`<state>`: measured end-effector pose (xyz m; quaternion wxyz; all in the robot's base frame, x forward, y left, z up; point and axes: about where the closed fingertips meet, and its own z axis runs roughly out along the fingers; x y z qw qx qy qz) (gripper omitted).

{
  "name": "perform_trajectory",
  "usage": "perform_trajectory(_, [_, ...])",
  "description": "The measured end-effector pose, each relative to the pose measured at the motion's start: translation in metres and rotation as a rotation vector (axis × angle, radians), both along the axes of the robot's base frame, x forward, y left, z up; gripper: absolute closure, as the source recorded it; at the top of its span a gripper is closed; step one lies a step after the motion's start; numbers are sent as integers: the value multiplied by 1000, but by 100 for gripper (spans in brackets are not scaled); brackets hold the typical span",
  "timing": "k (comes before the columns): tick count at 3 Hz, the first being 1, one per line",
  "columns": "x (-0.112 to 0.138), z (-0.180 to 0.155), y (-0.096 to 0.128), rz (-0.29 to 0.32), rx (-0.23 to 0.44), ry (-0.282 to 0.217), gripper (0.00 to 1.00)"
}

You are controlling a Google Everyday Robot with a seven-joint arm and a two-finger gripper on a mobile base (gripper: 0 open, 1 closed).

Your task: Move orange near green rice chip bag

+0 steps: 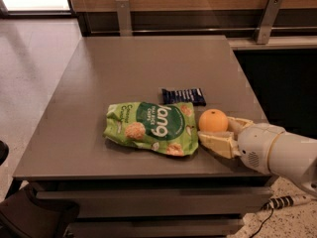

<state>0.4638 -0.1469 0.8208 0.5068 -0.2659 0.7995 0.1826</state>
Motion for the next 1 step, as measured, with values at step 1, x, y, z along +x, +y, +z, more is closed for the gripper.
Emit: perform_trajectory(1, [0,1,2,3,-2,-1,0])
